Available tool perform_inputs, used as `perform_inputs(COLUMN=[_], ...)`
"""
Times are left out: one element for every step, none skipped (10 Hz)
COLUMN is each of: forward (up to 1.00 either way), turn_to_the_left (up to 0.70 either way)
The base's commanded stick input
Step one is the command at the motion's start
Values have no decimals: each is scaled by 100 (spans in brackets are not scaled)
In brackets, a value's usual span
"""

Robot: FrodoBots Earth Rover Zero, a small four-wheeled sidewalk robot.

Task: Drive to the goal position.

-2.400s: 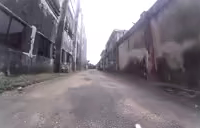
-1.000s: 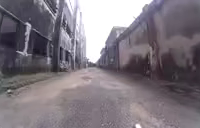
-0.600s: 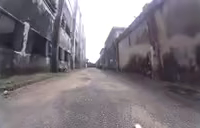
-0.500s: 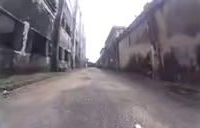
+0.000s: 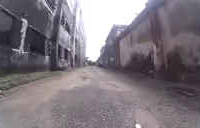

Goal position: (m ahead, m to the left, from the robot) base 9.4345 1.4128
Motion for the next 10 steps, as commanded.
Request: perform_inputs(forward=[30,30,30,30,30,30,30,30,30,30], turn_to_the_left=[0,0,0,0,0,0,0,0,0,0])
